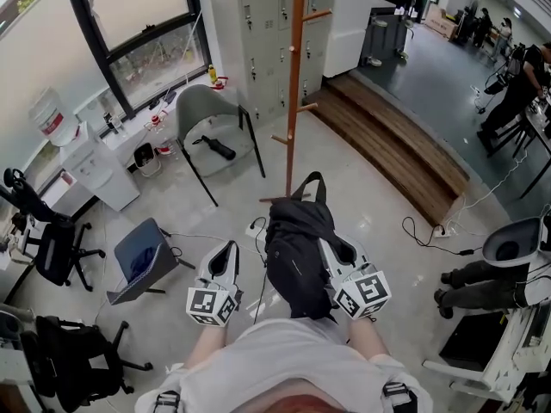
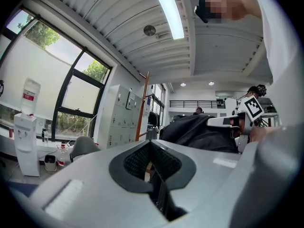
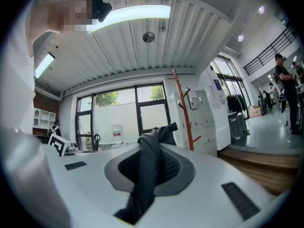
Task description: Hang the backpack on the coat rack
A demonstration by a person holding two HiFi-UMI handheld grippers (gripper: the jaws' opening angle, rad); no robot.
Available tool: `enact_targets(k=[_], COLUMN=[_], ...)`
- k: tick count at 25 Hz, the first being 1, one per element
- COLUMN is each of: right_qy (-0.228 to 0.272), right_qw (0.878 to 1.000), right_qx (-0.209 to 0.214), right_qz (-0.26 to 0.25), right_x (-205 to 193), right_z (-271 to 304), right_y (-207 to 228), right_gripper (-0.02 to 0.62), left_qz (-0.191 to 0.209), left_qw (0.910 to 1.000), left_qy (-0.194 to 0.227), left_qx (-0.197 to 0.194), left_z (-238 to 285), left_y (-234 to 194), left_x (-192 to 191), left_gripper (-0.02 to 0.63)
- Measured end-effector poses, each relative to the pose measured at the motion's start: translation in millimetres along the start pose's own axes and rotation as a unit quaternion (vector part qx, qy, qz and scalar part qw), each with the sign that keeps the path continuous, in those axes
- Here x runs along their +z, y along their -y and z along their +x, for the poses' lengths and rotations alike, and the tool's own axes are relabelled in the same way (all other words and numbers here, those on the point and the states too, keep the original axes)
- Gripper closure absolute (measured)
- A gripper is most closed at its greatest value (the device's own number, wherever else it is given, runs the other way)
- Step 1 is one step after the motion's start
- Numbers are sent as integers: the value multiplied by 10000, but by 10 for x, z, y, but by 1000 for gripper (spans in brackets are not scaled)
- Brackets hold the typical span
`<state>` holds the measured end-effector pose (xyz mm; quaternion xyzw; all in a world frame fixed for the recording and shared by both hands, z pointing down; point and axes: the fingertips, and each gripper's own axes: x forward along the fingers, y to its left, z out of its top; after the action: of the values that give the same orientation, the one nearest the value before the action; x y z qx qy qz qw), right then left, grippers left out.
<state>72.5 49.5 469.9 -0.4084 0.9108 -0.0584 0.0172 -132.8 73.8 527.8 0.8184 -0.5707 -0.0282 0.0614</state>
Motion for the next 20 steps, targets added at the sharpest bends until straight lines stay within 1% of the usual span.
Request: enact_targets(k=[3, 7, 11, 15, 20], right_qy=[27, 74, 43, 40, 90], right_qw=[9998, 9987, 9963, 9946, 9945], right_qx=[183, 506, 859, 1026, 1021], right_qz=[33, 65, 6, -144, -212], right_x=[4, 88, 165, 246, 378], right_z=[290, 680, 1092, 1420, 1714], right_y=[277, 663, 989, 1205, 1364], right_gripper=[552, 552, 552, 552, 552], left_qz=[13, 136, 157, 105, 74], left_qw=[10000, 9997, 9988, 9981, 9977], left_qy=[-33, 186, 330, 330, 291], left_qx=[92, 101, 323, 516, 611], left_z=[398, 1002, 1526, 1839, 2060], left_y=[-109, -153, -236, -360, -604], left_x=[-9, 158, 279, 304, 324], left_gripper=[597, 597, 597, 597, 597])
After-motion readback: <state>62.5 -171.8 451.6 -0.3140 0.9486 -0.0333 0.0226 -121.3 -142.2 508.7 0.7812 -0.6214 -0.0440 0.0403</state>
